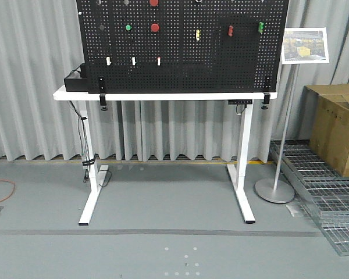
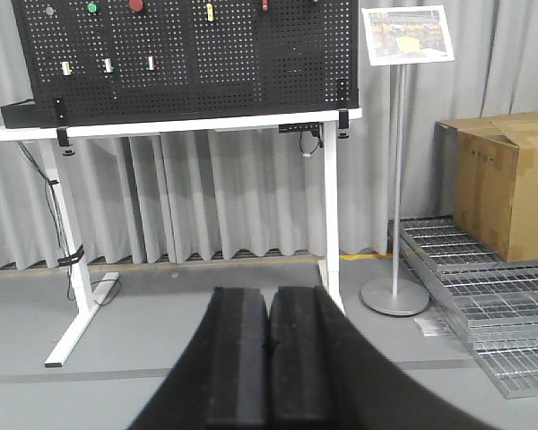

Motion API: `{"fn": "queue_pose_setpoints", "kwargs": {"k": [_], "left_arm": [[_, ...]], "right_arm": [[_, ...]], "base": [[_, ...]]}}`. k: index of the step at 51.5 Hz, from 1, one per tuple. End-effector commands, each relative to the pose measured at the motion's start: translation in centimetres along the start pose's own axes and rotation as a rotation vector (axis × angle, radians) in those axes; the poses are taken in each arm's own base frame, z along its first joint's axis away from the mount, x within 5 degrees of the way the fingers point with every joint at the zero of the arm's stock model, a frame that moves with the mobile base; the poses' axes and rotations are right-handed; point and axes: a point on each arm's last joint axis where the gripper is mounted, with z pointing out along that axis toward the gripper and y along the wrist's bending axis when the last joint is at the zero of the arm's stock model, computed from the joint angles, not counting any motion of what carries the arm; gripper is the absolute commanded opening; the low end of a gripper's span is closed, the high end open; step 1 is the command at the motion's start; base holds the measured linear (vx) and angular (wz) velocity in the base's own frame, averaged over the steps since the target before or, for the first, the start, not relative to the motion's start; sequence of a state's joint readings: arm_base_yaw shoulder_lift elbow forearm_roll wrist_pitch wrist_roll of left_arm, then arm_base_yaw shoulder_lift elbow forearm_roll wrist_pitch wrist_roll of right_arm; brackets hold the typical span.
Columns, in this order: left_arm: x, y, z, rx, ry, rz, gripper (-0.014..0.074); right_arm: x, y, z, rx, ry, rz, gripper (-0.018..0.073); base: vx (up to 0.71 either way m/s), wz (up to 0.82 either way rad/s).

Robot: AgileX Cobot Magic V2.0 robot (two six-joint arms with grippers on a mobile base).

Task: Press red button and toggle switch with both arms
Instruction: 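Drive the base forward up to the black pegboard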

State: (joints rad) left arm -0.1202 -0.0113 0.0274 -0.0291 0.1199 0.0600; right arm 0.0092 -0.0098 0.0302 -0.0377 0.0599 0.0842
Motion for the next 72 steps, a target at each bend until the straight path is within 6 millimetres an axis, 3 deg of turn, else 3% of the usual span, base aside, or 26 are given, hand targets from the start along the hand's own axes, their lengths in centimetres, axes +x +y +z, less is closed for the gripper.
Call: {"fn": "queue_pose_setpoints", "kwargs": {"k": [1, 41, 72], "left_arm": [[0.38, 0.00, 0.05, -0.003, -0.061, -0.009, 0.0002], [0.38, 0.00, 0.05, -0.003, -0.061, -0.009, 0.0002], [0.38, 0.00, 0.05, -0.003, -0.061, -0.009, 0.0002]], "right_arm": [[-0.43, 0.03, -0.10, -0.004, -0.087, -0.004, -0.0003], [-0.43, 0.03, -0.10, -0.004, -0.087, -0.004, -0.0003], [-0.43, 0.03, -0.10, -0.004, -0.087, -0.004, -0.0003]], "base": [[0.00, 0.00], [0.03, 0.01], [0.37, -0.01]]}}
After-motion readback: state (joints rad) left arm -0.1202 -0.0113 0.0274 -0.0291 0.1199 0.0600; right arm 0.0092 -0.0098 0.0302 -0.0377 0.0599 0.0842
